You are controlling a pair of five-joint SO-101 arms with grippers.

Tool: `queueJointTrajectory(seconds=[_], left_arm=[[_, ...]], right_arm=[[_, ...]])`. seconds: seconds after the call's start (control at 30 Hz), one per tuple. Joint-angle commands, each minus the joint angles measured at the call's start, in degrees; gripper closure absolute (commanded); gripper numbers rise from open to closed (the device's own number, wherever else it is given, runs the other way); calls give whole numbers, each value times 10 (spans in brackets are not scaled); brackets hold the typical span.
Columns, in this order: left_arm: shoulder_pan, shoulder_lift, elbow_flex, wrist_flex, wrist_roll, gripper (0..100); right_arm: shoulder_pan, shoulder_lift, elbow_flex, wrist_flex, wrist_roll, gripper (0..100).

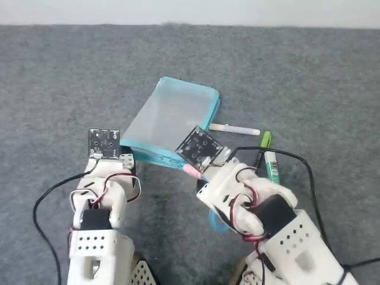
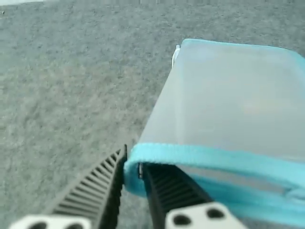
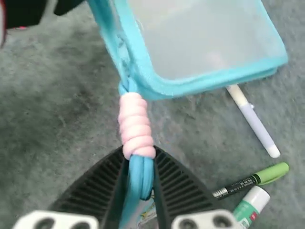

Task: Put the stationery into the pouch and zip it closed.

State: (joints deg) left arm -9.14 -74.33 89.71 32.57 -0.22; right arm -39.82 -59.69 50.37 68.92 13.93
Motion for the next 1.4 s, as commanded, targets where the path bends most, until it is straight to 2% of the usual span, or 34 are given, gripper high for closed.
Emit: queueJointTrajectory(seconds=[0.0,0.37,0.53,0.93,1.0,1.2,1.27,1.37], left_arm=[[-18,7,-42,11,9,989],[-20,7,-44,27,17,990],[-50,7,-55,28,23,990],[-24,9,-51,28,24,990],[-23,8,-46,25,24,990],[-23,8,-45,25,25,990],[-23,8,-45,25,25,990],[-23,8,-45,25,25,990]], right_arm=[[41,-22,-4,-1,6,993],[167,95,-6,-49,8,993],[228,142,-9,-73,11,993],[207,154,-18,-42,11,991],[204,154,-29,-12,7,953],[206,153,-55,65,1,700],[207,153,-56,68,-8,676],[207,154,-56,68,-9,696]])
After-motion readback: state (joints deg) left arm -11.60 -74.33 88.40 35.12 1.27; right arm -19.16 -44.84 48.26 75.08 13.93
